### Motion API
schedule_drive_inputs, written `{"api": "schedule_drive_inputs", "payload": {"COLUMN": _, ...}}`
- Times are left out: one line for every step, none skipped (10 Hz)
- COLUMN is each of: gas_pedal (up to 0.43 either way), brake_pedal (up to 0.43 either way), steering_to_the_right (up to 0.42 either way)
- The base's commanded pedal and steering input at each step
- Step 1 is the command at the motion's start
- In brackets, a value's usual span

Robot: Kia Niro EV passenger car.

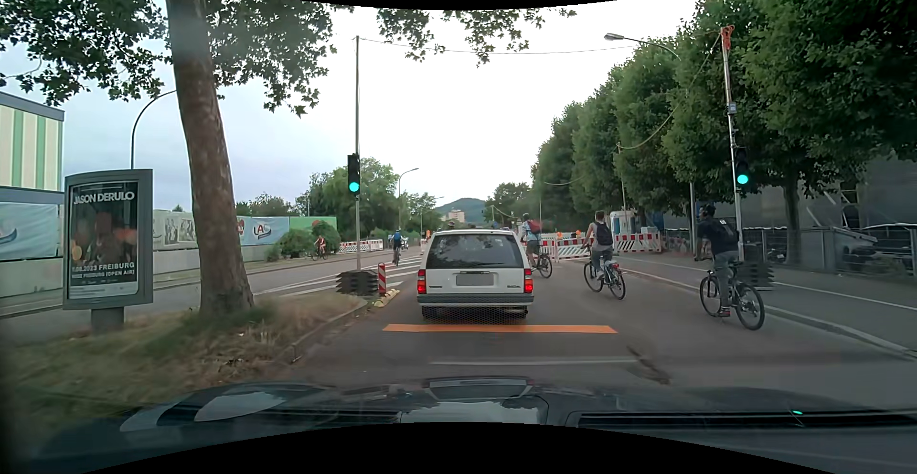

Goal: Follow the waypoints while adhering to traffic rules and regulations

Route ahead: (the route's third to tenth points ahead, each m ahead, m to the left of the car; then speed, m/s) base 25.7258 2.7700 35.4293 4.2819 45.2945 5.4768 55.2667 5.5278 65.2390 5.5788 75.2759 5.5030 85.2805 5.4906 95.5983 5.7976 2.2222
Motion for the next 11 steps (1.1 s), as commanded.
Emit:
{"api": "schedule_drive_inputs", "payload": {"gas_pedal": 0.098, "brake_pedal": 0.000, "steering_to_the_right": 0.005}}
{"api": "schedule_drive_inputs", "payload": {"gas_pedal": 0.067, "brake_pedal": 0.000, "steering_to_the_right": 0.005}}
{"api": "schedule_drive_inputs", "payload": {"gas_pedal": 0.059, "brake_pedal": 0.000, "steering_to_the_right": 0.005}}
{"api": "schedule_drive_inputs", "payload": {"gas_pedal": 0.059, "brake_pedal": 0.000, "steering_to_the_right": 0.005}}
{"api": "schedule_drive_inputs", "payload": {"gas_pedal": 0.059, "brake_pedal": 0.000, "steering_to_the_right": 0.005}}
{"api": "schedule_drive_inputs", "payload": {"gas_pedal": 0.059, "brake_pedal": 0.000, "steering_to_the_right": 0.005}}
{"api": "schedule_drive_inputs", "payload": {"gas_pedal": 0.059, "brake_pedal": 0.000, "steering_to_the_right": 0.004}}
{"api": "schedule_drive_inputs", "payload": {"gas_pedal": 0.059, "brake_pedal": 0.000, "steering_to_the_right": 0.003}}
{"api": "schedule_drive_inputs", "payload": {"gas_pedal": 0.039, "brake_pedal": 0.000, "steering_to_the_right": -0.001}}
{"api": "schedule_drive_inputs", "payload": {"gas_pedal": 0.039, "brake_pedal": 0.000, "steering_to_the_right": -0.005}}
{"api": "schedule_drive_inputs", "payload": {"gas_pedal": 0.039, "brake_pedal": 0.000, "steering_to_the_right": -0.007}}
